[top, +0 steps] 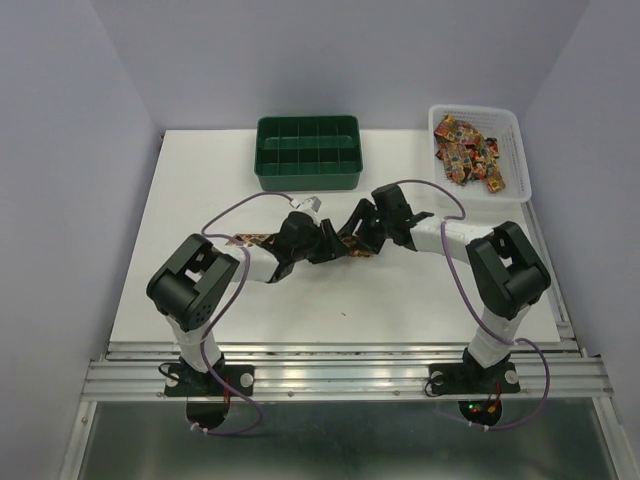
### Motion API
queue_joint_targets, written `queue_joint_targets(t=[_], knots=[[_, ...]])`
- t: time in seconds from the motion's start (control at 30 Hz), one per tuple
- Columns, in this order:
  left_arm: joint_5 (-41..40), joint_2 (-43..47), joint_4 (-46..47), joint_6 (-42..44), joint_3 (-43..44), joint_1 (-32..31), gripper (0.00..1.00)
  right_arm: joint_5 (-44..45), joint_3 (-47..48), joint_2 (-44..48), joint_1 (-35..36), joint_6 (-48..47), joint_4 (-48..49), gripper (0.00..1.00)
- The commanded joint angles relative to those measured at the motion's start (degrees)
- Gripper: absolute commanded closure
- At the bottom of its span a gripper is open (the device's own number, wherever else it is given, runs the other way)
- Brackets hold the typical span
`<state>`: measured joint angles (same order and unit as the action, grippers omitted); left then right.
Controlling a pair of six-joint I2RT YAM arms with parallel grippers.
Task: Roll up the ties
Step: Roll the tie
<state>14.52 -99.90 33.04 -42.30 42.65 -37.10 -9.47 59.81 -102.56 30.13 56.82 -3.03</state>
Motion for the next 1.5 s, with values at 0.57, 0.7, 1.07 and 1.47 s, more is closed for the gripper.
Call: queue_joint_targets(t=[0.57,0.7,1.07,1.47], knots=[[-23.2,-5.2,-13.2,-2.0,11.7,-6.2,0.63,-2.7,0.5,-1.4,0.5,1.5,2.5,0.31],[-22.9,-5.7,-13.3,-1.9,12.3,-6.8,0.71,-2.3,0.1,-0.9,0.5,1.7,2.5,0.31],[-21.7,-6.3,-13.1,-1.6,12.5,-6.9,0.73,3.6,3.2,2.0,0.3,-0.1,-2.1,0.31],[-21.0,-6.5,-12.8,-1.8,12.1,-7.0,0.73,5.5,5.5,7.3,-2.2,-4.6,-3.8,0.34]])
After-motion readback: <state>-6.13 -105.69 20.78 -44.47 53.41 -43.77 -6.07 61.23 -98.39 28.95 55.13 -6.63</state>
